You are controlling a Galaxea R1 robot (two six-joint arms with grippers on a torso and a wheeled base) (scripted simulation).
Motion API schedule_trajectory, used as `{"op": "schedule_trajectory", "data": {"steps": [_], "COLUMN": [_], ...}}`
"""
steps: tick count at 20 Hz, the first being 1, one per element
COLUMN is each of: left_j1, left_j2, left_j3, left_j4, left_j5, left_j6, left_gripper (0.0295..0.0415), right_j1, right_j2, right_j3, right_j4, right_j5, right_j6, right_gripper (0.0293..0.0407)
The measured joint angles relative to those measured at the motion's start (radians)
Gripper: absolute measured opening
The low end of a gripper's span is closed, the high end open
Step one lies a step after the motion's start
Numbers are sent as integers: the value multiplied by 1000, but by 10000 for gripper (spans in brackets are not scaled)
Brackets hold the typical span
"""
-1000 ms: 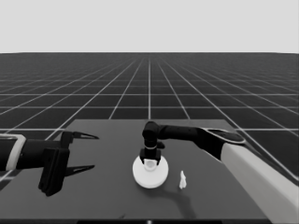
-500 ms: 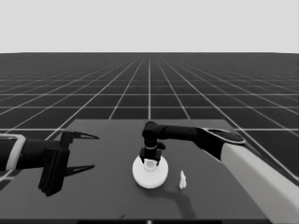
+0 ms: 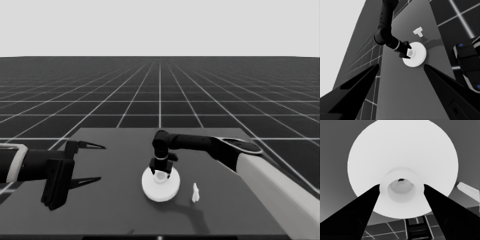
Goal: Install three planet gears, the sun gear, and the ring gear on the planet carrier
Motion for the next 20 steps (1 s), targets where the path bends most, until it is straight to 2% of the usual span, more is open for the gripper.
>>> {"op": "schedule_trajectory", "data": {"steps": [20], "left_j1": [0], "left_j2": [0], "left_j3": [0], "left_j4": [0], "left_j5": [0], "left_j6": [0], "left_gripper": [385], "right_j1": [0], "right_j2": [0], "right_j3": [0], "right_j4": [0], "right_j5": [0], "right_j6": [175], "right_gripper": [346]}}
